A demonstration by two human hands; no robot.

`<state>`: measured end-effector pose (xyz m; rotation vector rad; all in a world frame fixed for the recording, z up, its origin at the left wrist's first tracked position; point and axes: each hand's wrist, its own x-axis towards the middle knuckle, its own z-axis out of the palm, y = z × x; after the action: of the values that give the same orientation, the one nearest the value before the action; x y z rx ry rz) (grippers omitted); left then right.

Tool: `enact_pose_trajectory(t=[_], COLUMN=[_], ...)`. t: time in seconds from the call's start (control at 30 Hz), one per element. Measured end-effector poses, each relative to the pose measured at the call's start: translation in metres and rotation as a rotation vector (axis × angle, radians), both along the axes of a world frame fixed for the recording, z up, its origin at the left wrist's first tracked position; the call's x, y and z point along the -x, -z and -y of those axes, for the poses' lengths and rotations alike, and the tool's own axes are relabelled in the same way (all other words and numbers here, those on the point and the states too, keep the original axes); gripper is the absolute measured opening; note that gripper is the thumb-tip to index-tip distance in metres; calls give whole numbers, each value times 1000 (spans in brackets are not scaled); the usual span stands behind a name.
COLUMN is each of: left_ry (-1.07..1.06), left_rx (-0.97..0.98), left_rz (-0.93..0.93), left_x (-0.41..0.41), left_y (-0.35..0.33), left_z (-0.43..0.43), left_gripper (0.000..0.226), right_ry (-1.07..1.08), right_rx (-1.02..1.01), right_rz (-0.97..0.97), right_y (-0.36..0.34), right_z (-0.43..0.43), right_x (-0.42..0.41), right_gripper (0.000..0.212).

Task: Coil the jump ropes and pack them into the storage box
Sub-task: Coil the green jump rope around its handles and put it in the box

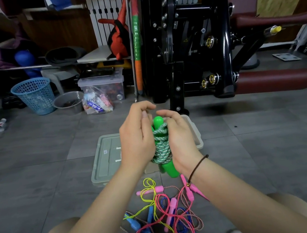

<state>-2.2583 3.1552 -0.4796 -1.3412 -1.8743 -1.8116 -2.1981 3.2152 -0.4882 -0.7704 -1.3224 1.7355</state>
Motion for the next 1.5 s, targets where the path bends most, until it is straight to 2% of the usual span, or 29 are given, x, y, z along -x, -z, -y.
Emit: enact_pose_trajectory(t=[0.1,0.23,0.33,0.53,0.63,0.73,0.83,0.97,1.1,1.23,1.3,1.5], left_ry=[67,237,256,291,219,70,-20,-62,49,96,108,30], left_rx=[91,230,280,494,546,552,526,494,428,227,162,13], left_rz=[-42,-59,-65,-249,-281,-346,-351,-225,-129,24,78,19], left_x=[-3,-2,2,18,16,11,15,22,19,9,9,7], left_y=[3,6,5,-4,-1,3,4,3,5,-3,-6,-5], left_z=[-1,-1,0,6,6,4,3,1,-2,3,7,9], left_gripper=[22,31,24,27,28,34,39,38,35,27,34,24], right_ry=[101,155,230,249,221,138,6,-147,-77,12,23,34], right_rx=[-57,-137,-264,-378,-460,-434,-470,-678,-746,-792,-818,-756], right_rz=[25,-2,103,272,353,365,316,411,458,399,432,488], right_y=[2,-2,-2,-1,-2,-1,-5,-9,0,-7,-10,-14], right_z=[-1,-8,-12,-15,-15,-15,-15,-17,-15,-8,-7,-3], right_x=[0,-5,-8,-10,-10,-8,-10,-18,-17,-19,-20,-20], right_gripper=[22,14,19,14,22,35,38,22,29,30,29,31])
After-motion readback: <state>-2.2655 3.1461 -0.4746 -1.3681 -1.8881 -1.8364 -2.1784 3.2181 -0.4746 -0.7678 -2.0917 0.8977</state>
